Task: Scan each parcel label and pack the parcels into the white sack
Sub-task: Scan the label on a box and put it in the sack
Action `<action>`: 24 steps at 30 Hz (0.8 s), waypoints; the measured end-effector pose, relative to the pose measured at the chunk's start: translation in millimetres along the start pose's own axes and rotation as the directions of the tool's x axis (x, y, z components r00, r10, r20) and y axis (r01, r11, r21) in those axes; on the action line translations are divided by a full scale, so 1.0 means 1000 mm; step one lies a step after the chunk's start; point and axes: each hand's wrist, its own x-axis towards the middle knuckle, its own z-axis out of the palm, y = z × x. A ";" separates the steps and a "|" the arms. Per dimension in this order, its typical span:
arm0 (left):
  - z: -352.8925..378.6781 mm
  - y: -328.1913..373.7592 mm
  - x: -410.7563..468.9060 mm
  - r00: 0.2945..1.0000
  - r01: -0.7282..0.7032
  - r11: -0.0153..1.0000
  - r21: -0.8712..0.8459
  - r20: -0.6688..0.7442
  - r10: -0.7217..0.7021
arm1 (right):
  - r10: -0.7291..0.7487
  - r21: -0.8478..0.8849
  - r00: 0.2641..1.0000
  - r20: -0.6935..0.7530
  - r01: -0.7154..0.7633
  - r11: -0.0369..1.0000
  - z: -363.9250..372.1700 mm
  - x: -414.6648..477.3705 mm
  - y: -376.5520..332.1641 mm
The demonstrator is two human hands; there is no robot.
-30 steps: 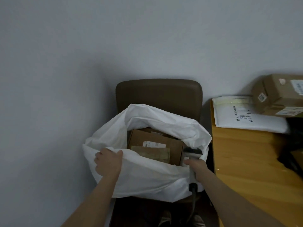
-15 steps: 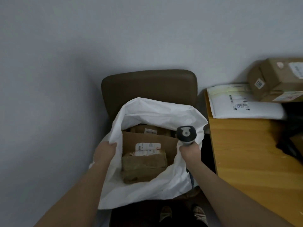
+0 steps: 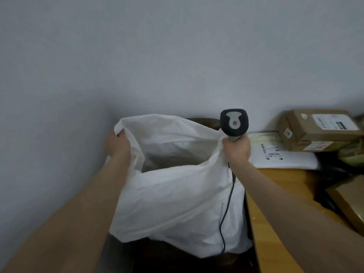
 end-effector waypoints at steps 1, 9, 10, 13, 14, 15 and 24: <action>-0.002 0.008 0.003 0.999 -0.039 0.999 -0.003 -0.009 0.039 | -0.014 0.017 1.000 -0.009 0.014 1.000 0.000 0.002 -0.005; -0.009 -0.076 -0.042 0.961 0.249 0.940 0.234 0.060 -0.269 | 0.135 -0.405 0.963 0.235 -0.029 0.914 -0.015 -0.016 0.106; -0.009 -0.083 -0.040 0.947 0.298 0.924 0.240 0.047 -0.317 | 0.129 -0.447 0.957 0.258 0.000 0.895 -0.016 -0.017 0.119; -0.010 -0.091 -0.034 0.954 0.298 0.932 0.204 -0.021 -0.300 | 0.152 -0.450 0.962 0.226 -0.035 0.893 -0.017 -0.017 0.130; -0.009 -0.089 -0.033 0.962 0.269 0.942 0.202 -0.009 -0.273 | 0.159 -0.439 0.963 0.219 -0.049 0.897 -0.016 -0.015 0.128; -0.007 -0.086 -0.033 0.969 0.239 0.947 0.214 0.014 -0.248 | 0.146 -0.437 0.963 0.226 -0.034 0.899 -0.015 -0.013 0.125; 0.033 -0.071 -0.100 0.772 -0.633 0.442 0.635 0.475 0.423 | 0.204 -0.520 0.954 0.220 -0.062 0.852 -0.016 -0.018 0.103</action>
